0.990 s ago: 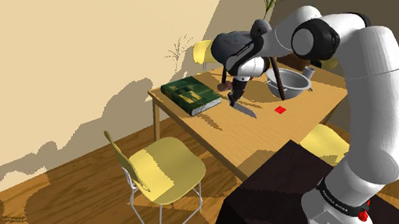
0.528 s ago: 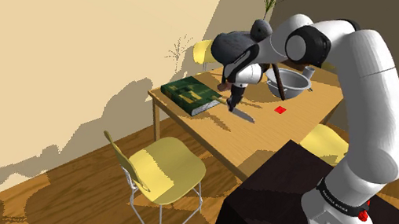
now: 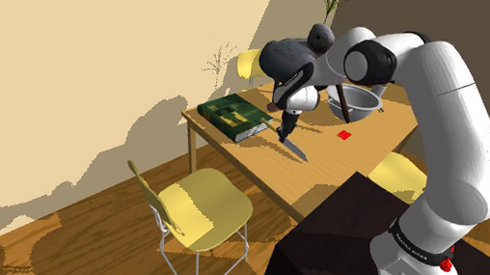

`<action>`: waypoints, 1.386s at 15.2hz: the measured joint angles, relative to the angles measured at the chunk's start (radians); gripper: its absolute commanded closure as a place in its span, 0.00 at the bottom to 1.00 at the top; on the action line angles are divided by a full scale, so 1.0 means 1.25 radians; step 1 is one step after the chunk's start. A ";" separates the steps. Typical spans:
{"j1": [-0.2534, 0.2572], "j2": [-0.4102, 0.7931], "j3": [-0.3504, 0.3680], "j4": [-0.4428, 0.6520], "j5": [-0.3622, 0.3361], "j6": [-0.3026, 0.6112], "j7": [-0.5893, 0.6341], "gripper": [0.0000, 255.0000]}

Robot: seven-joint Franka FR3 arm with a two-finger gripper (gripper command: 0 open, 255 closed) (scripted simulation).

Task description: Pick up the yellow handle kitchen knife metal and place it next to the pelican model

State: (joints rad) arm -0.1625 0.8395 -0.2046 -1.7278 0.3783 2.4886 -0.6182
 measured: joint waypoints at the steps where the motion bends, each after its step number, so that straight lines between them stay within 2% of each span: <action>1: 0.000 0.002 0.001 0.001 0.000 0.001 0.000 1.00; 5: 0.000 0.004 0.001 0.002 0.001 0.003 0.000 1.00; 6: 0.000 0.004 0.001 0.002 0.001 0.003 0.000 0.00; 12: 0.000 0.004 0.001 0.002 0.001 0.003 0.000 0.00; 17: 0.010 -0.068 -0.020 -0.020 -0.018 -0.048 0.010 0.00; 21: 0.011 -0.077 -0.022 -0.025 -0.020 -0.053 0.012 0.00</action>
State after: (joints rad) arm -0.1483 0.7434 -0.2318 -1.7586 0.3536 2.4229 -0.6038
